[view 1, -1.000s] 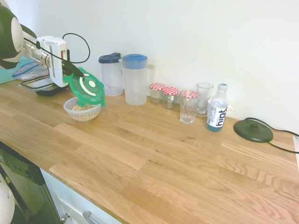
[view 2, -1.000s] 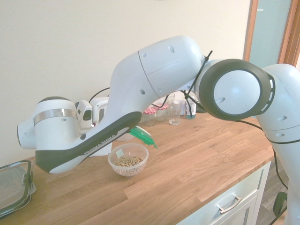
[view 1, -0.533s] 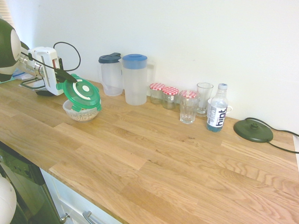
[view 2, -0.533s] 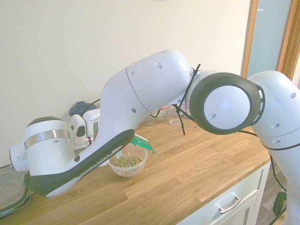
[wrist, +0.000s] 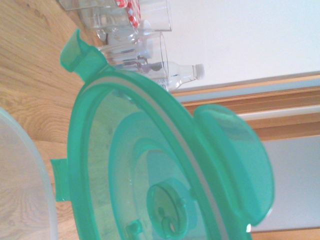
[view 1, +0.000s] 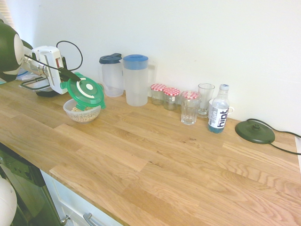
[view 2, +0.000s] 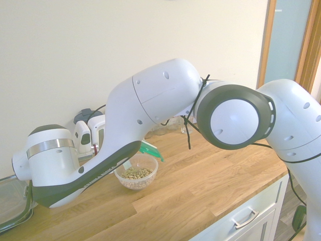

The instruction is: Cover the lid of food container

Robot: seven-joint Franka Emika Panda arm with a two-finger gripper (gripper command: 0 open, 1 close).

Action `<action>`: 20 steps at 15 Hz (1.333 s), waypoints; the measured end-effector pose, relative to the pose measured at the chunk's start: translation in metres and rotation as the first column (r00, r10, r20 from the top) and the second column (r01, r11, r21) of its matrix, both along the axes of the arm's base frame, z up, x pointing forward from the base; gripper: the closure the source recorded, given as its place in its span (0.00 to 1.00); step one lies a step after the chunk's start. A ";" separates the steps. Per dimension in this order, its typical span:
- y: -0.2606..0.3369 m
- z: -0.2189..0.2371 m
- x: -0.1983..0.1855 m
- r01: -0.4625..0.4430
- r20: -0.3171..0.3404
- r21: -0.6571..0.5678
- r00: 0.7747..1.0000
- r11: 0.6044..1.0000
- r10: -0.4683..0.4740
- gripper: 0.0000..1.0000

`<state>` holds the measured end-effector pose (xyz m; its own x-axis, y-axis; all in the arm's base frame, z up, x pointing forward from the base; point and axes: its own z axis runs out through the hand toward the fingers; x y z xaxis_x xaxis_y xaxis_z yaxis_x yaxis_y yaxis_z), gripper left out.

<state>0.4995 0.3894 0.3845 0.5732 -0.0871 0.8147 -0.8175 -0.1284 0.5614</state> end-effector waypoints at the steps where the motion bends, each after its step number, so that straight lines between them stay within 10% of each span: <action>1: 0.003 -0.002 -0.001 -0.002 -0.001 -0.002 1.000 1.000 0.002 1.00; 4: 0.010 -0.009 -0.004 -0.007 -0.006 -0.009 1.000 1.000 0.007 1.00; 5: 0.011 -0.011 -0.005 -0.006 -0.006 -0.015 1.000 1.000 0.006 0.00; 20: 0.030 -0.027 -0.015 -0.055 -0.074 0.041 0.996 0.998 0.058 0.00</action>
<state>0.4846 0.4191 0.3576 0.6374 -0.0835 0.7660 -0.7641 -0.1964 0.6144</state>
